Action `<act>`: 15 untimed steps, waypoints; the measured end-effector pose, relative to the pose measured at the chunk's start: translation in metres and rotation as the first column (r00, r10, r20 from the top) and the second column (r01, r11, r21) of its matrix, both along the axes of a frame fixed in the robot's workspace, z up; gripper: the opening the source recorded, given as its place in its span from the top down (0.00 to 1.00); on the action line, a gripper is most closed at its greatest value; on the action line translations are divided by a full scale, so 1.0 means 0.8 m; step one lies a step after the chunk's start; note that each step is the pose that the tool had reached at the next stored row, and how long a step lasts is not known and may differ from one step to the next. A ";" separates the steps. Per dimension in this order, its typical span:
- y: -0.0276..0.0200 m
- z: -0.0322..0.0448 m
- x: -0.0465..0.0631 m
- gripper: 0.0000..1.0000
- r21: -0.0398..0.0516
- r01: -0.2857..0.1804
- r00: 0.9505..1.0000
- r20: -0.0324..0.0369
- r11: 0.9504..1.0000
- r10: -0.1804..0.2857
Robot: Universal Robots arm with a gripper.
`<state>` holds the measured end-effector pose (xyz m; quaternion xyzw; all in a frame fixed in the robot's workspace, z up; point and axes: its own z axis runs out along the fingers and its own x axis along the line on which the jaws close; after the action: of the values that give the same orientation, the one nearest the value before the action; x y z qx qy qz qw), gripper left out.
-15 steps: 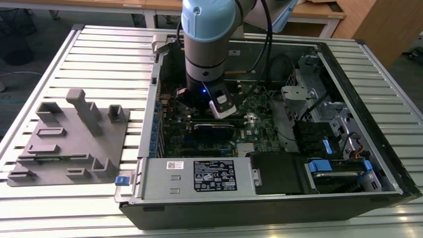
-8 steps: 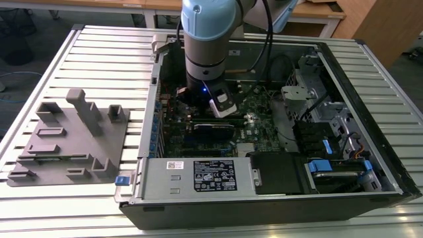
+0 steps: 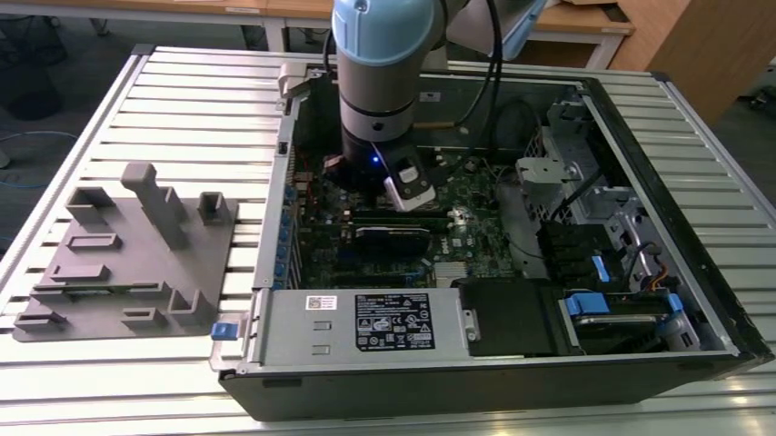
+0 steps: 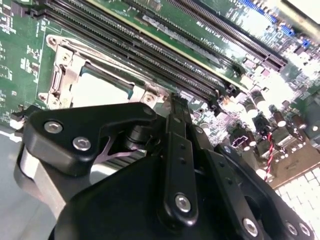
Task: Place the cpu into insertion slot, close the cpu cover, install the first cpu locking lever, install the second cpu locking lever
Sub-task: 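Install the second cpu locking lever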
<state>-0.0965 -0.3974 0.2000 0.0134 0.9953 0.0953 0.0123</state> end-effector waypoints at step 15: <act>0.0005 0.0349 0.000 0.89 -0.001 0.000 1.000 0.001 1.000 0.000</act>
<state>-0.0965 -0.3970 0.2279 0.0133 0.9953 0.0949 0.0127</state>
